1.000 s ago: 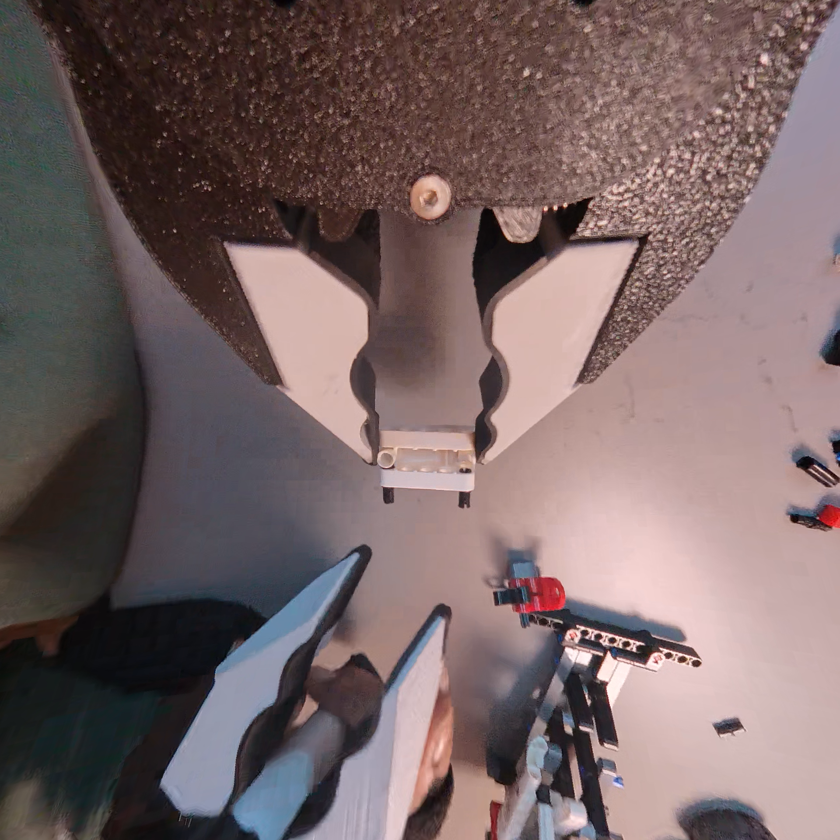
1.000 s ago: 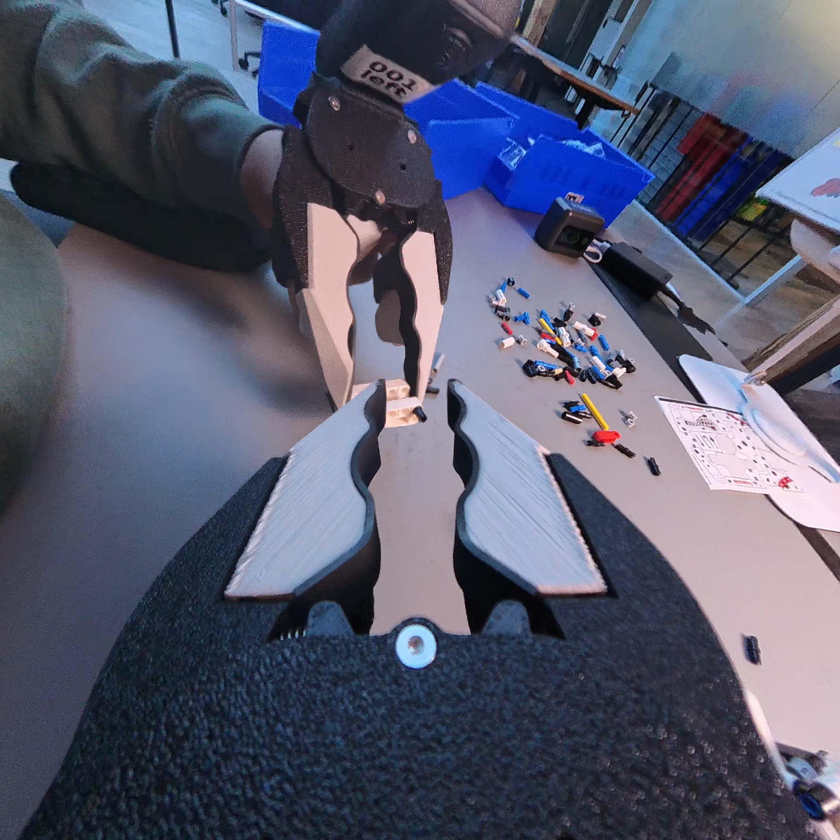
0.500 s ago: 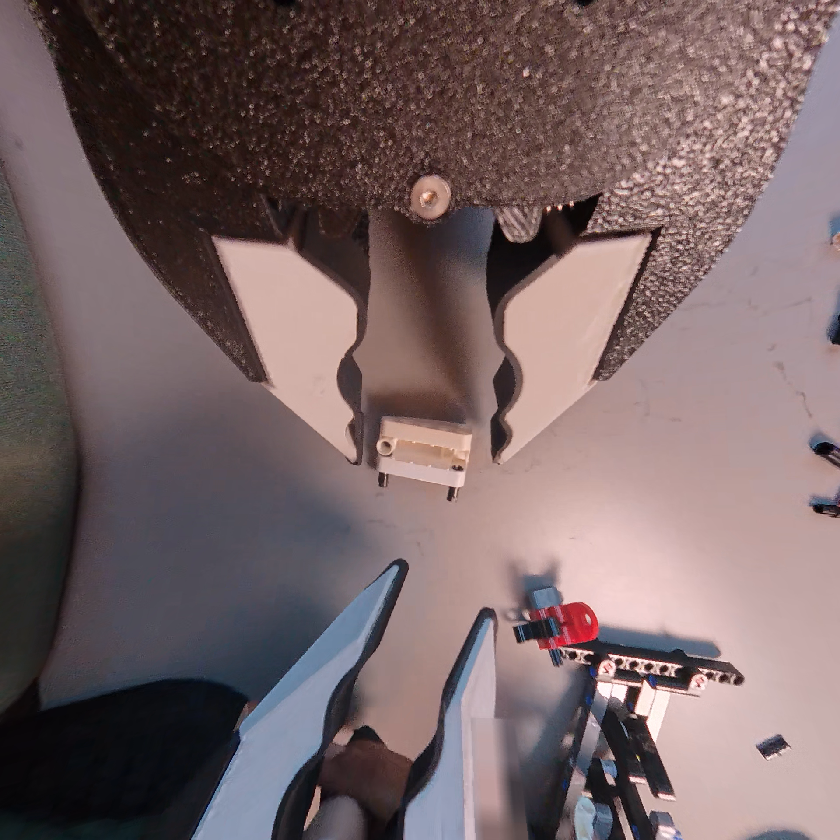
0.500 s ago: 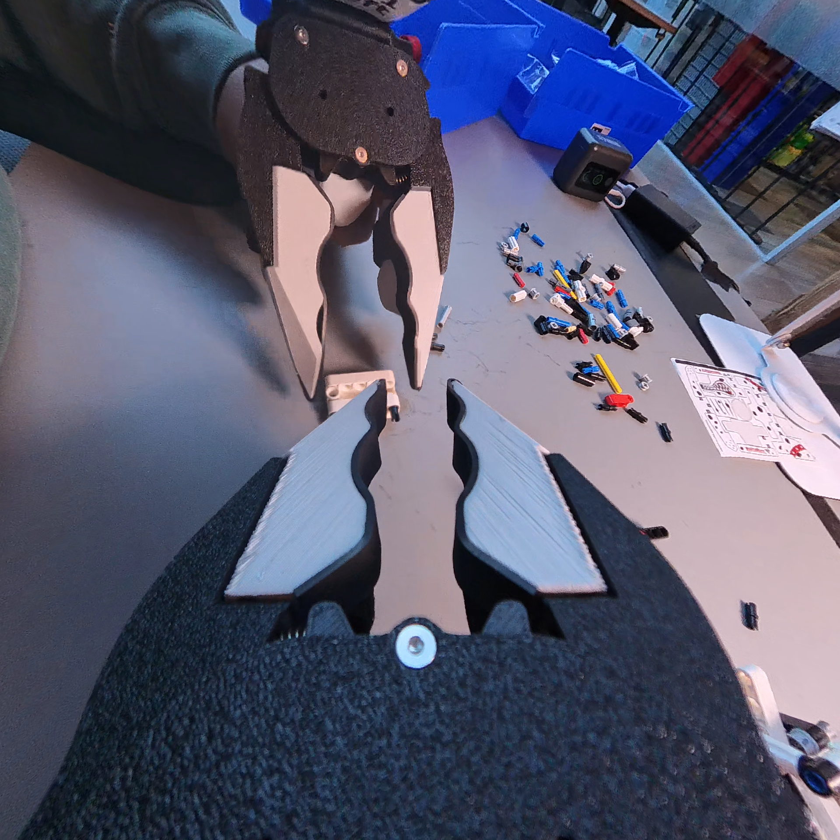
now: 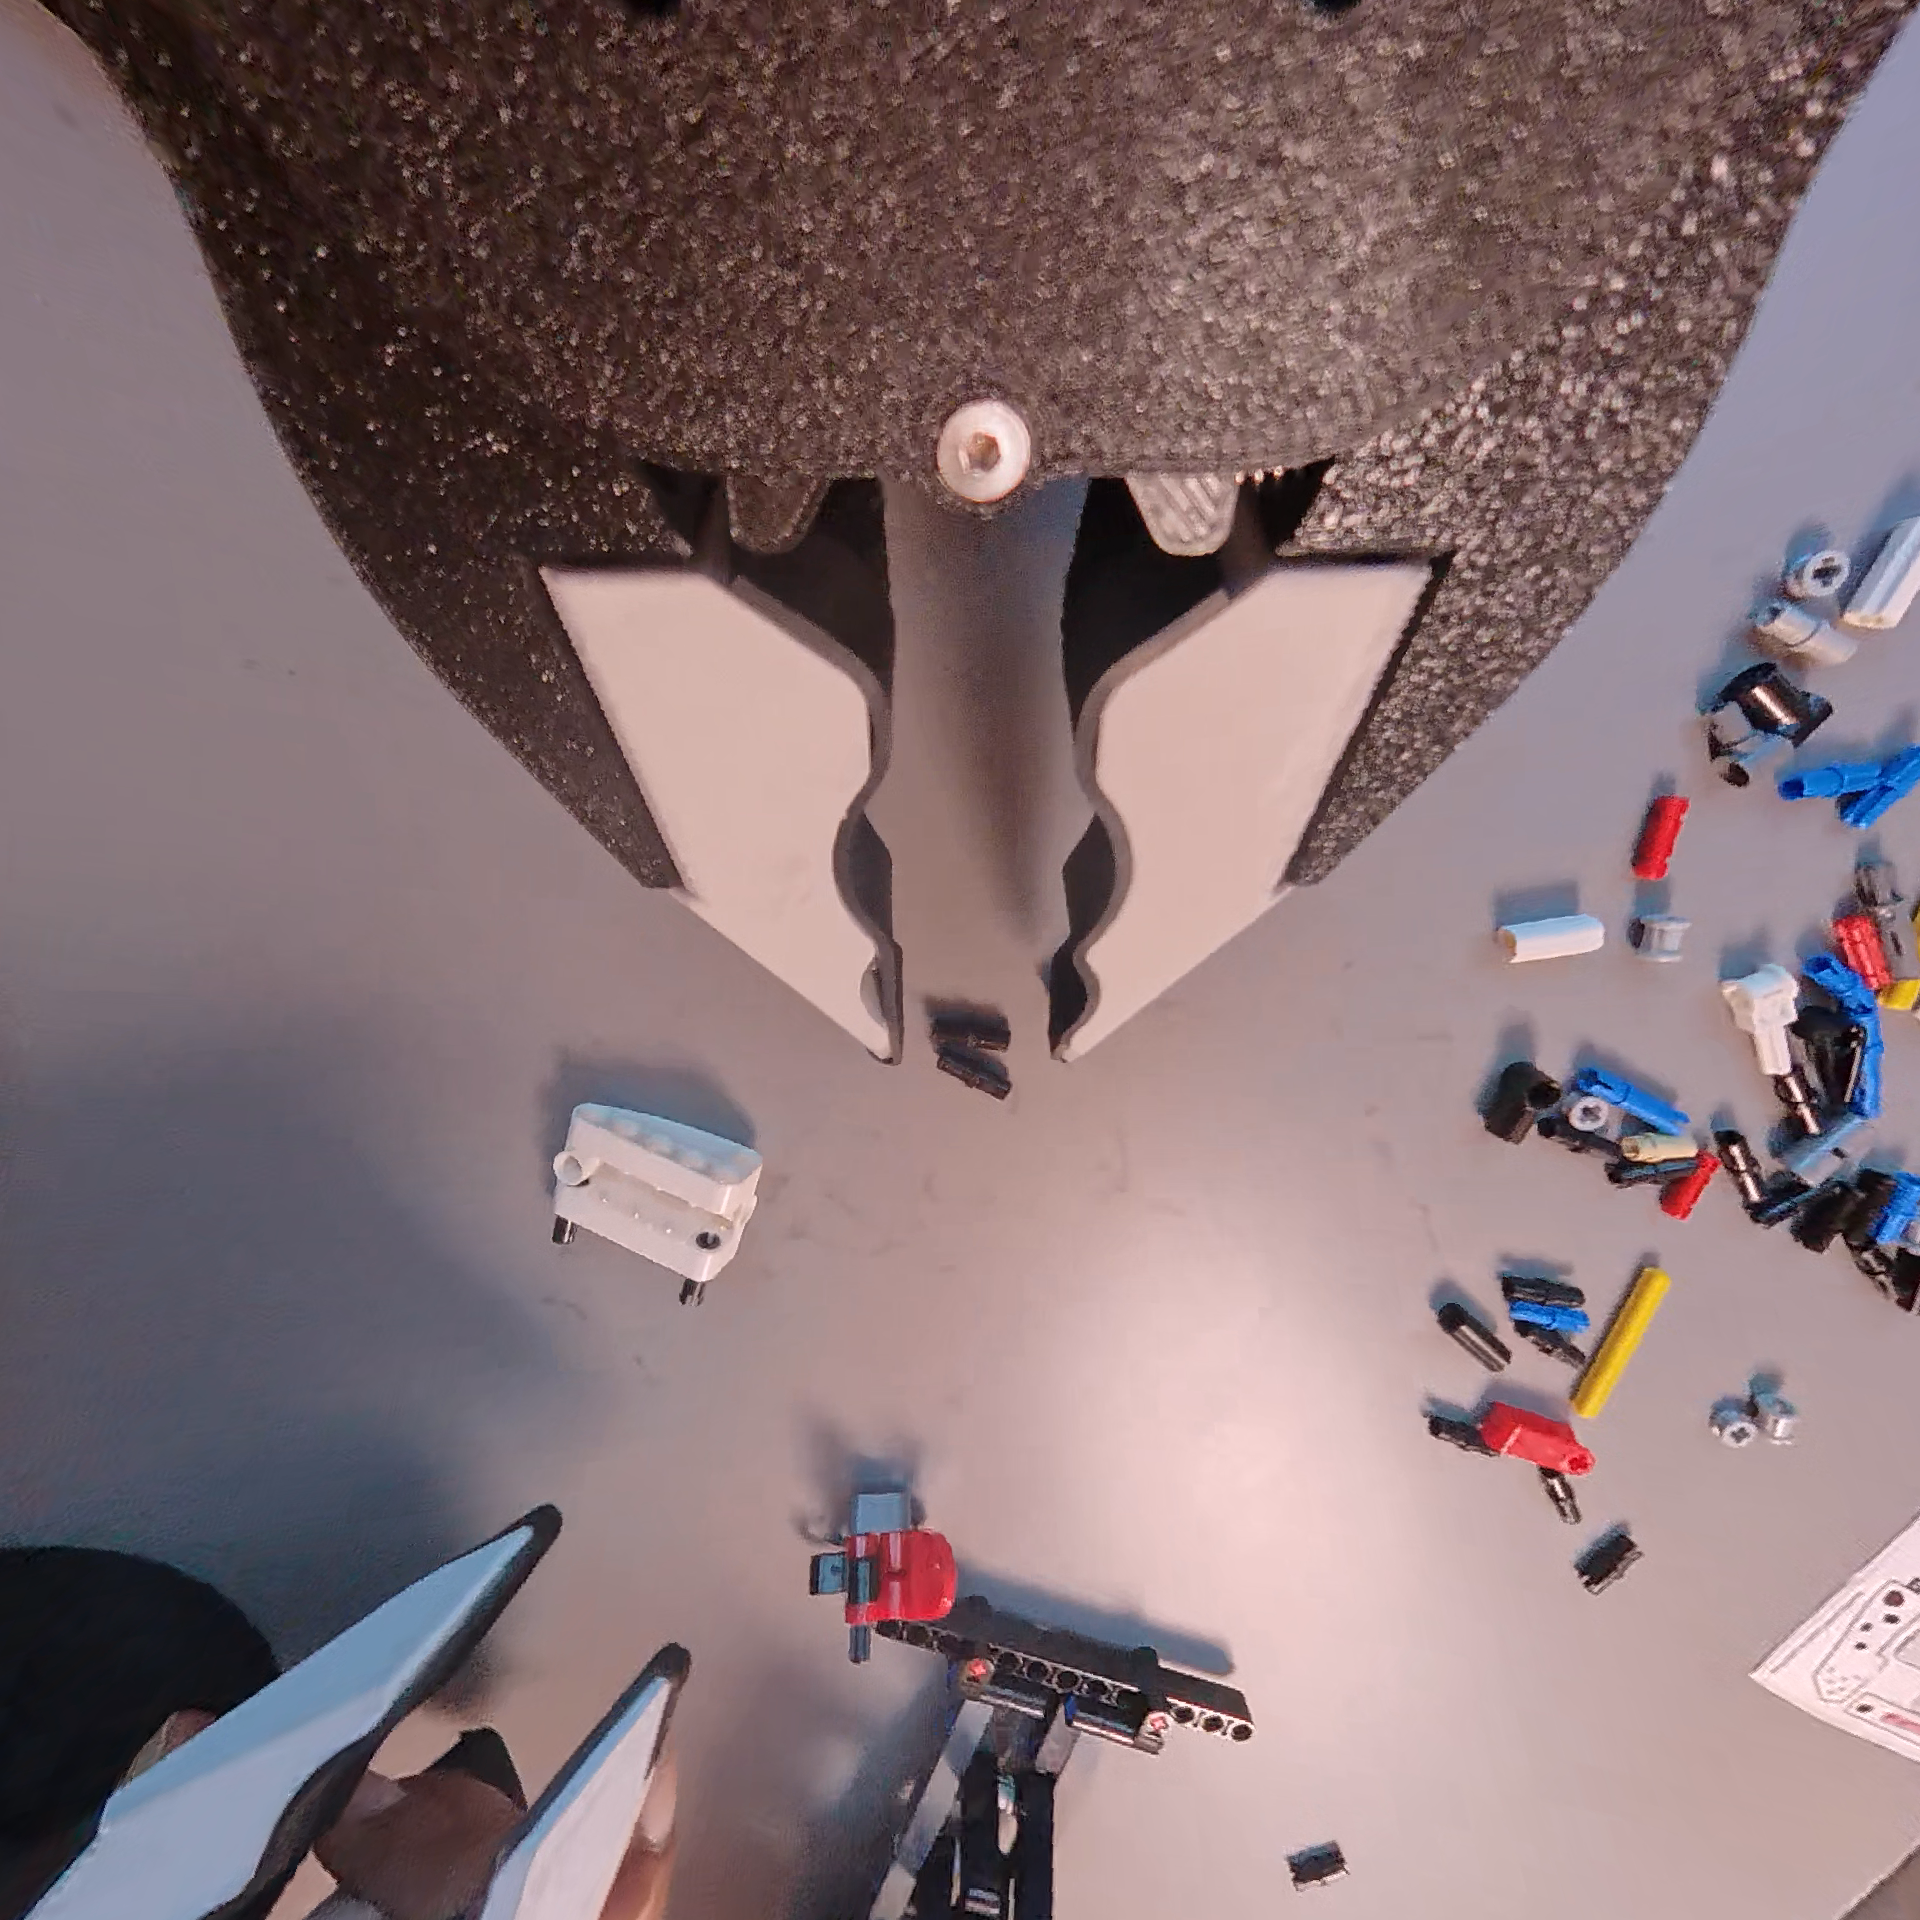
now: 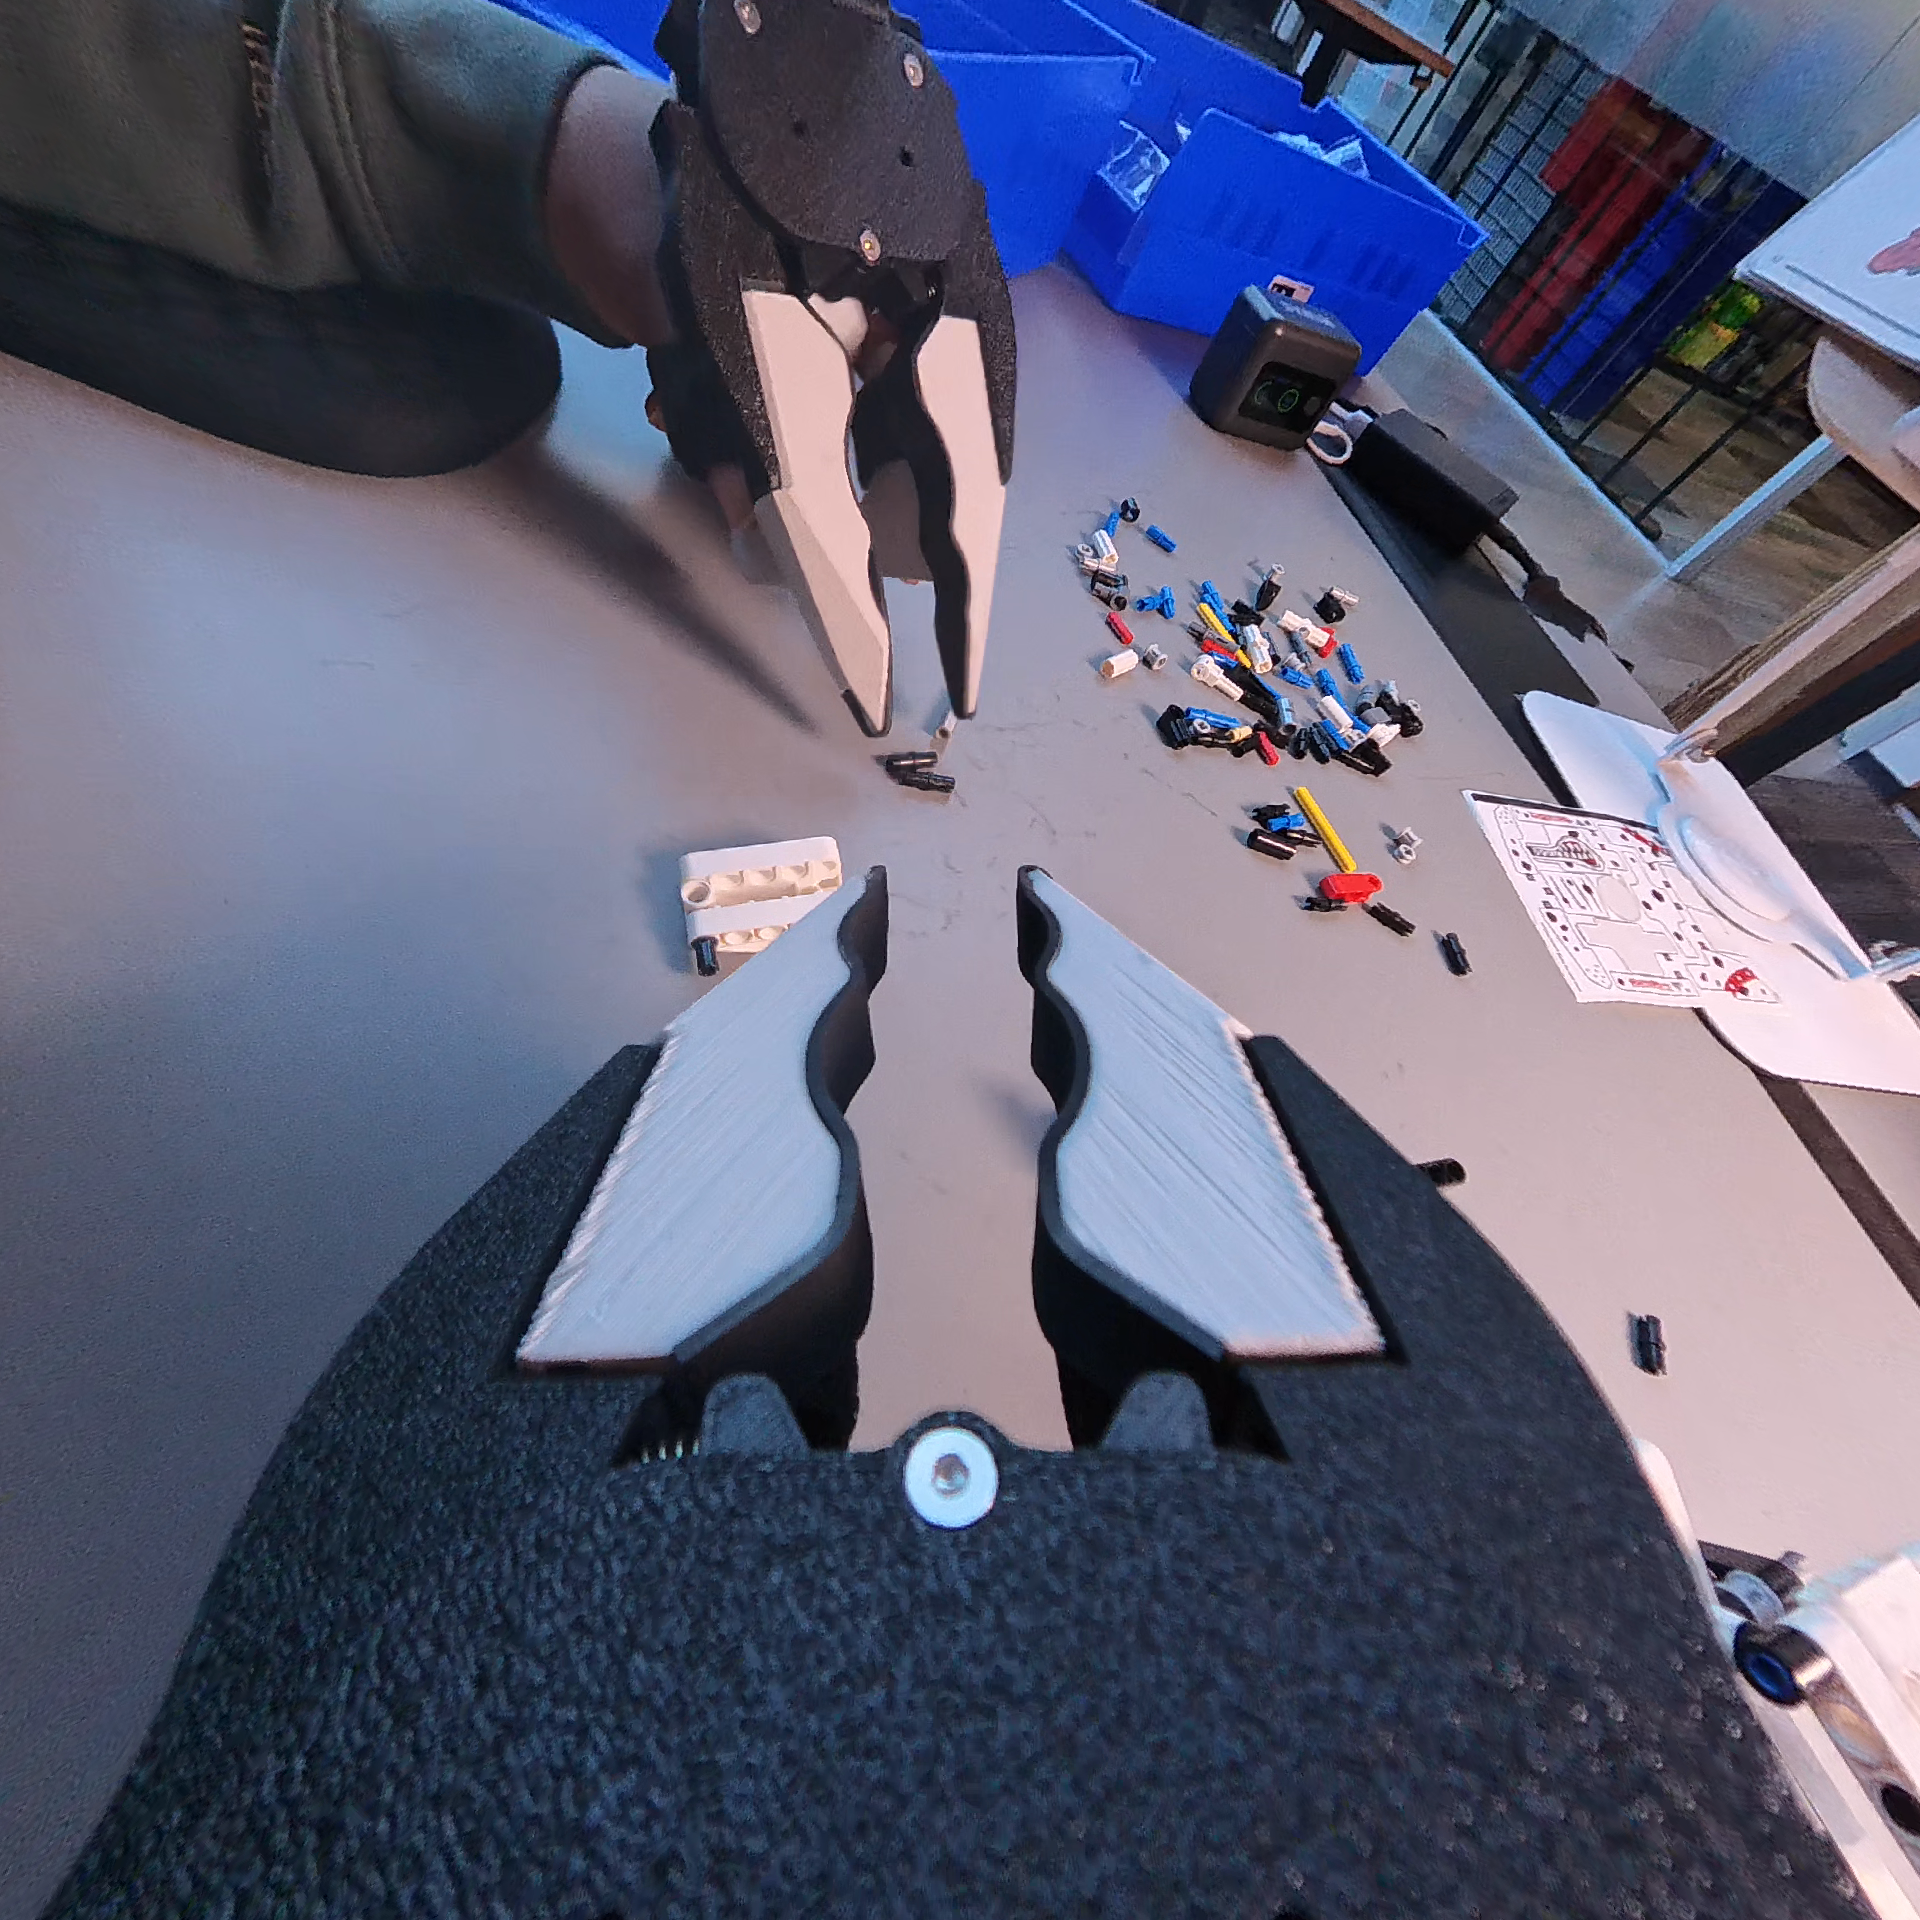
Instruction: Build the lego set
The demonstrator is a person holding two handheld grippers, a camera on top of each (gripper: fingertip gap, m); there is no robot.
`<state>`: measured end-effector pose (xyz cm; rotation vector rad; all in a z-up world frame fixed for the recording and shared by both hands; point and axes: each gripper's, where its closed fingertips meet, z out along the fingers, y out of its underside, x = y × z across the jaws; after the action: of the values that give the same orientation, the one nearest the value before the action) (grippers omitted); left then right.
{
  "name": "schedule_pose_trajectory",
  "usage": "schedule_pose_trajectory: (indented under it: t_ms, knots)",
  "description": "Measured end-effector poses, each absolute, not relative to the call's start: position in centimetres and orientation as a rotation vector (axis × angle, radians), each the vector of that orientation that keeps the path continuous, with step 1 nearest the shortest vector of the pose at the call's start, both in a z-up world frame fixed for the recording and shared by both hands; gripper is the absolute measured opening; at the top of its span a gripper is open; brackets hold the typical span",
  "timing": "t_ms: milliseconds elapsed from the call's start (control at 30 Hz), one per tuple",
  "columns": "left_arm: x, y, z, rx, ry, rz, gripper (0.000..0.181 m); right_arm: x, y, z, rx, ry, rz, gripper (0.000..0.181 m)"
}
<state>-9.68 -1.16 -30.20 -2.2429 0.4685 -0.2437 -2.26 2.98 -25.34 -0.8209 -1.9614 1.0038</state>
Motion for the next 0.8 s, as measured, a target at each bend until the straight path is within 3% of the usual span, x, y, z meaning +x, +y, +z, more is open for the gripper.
schedule_pose_trajectory:
  t_ms: [267,800]
  knots:
    - [-9.3,-1.2,-31.5,-2.294,0.540,-0.164,0.015,-2.0,2.2,-26.5,-0.844,-2.033,1.006,0.027]
    - [-9.7,-1.6,-31.6,-2.295,0.580,-0.179,0.010,-1.9,0.8,-28.4,-0.873,-2.150,0.980,0.038]
